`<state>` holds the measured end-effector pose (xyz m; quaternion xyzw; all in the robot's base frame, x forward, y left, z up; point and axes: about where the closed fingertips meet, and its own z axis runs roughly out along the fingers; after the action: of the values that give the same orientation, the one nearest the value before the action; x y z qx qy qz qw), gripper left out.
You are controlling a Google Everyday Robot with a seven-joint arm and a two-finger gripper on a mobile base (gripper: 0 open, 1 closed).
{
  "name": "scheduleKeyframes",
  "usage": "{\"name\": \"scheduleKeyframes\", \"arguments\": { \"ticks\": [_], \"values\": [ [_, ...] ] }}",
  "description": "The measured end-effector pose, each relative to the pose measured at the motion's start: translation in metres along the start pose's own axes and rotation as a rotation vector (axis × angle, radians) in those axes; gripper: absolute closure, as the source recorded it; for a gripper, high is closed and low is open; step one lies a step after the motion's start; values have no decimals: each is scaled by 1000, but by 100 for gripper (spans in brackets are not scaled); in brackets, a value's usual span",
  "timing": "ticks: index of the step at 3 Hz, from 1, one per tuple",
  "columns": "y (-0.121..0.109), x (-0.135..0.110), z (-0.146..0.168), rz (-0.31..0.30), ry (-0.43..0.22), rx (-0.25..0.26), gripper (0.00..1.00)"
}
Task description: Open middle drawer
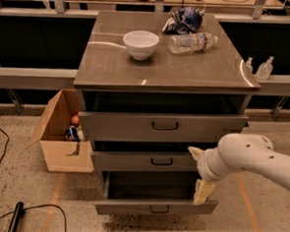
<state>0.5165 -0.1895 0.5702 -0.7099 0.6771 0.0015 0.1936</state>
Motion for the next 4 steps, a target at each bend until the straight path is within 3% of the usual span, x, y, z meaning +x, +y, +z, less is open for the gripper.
{"name": "scheduleKeyframes", "arguments": {
  "ticks": [2,4],
  "values": [
    [1,14,65,-12,-21,2,0],
    [-29,28,105,-17,-6,22,0]
  ]
}}
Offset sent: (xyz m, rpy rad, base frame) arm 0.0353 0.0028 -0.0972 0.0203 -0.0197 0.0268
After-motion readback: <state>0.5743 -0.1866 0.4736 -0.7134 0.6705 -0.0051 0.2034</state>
